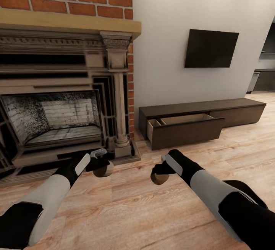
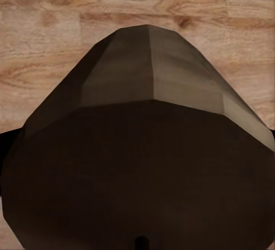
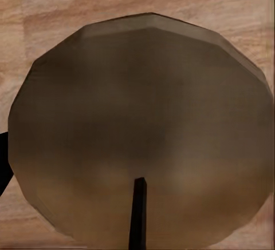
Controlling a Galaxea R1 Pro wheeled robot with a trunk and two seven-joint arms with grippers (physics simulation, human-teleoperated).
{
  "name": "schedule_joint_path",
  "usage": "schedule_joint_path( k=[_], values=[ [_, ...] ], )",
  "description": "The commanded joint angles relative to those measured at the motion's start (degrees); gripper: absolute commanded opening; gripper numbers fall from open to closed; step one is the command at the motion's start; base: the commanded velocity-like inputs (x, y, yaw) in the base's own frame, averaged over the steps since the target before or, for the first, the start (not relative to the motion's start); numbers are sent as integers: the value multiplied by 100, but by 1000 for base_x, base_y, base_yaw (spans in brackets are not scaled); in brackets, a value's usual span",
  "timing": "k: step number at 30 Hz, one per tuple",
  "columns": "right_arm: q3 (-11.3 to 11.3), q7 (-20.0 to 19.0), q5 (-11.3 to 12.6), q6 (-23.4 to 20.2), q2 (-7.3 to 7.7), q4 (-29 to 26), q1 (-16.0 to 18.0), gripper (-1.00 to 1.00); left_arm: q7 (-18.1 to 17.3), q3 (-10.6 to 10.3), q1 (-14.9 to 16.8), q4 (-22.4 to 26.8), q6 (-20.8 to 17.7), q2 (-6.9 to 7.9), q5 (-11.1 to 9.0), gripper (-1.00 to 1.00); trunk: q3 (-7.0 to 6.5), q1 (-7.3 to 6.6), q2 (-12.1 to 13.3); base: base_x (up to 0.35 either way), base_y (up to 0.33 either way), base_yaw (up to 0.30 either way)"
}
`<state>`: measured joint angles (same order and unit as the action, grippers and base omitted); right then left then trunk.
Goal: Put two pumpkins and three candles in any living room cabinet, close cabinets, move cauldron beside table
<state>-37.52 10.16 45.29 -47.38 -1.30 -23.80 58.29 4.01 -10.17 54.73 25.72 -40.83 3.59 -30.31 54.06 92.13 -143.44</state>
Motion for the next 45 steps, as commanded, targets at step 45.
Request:
schedule_joint_path(
  k=[45],
  values=[
    [320, -2, 138, -1262, 1378, -2674, -37, -100, 64, 868, -692, 4053, -1634, 90, -63, -100, -38, -1, -3, 30, -99, -125]
  ],
)
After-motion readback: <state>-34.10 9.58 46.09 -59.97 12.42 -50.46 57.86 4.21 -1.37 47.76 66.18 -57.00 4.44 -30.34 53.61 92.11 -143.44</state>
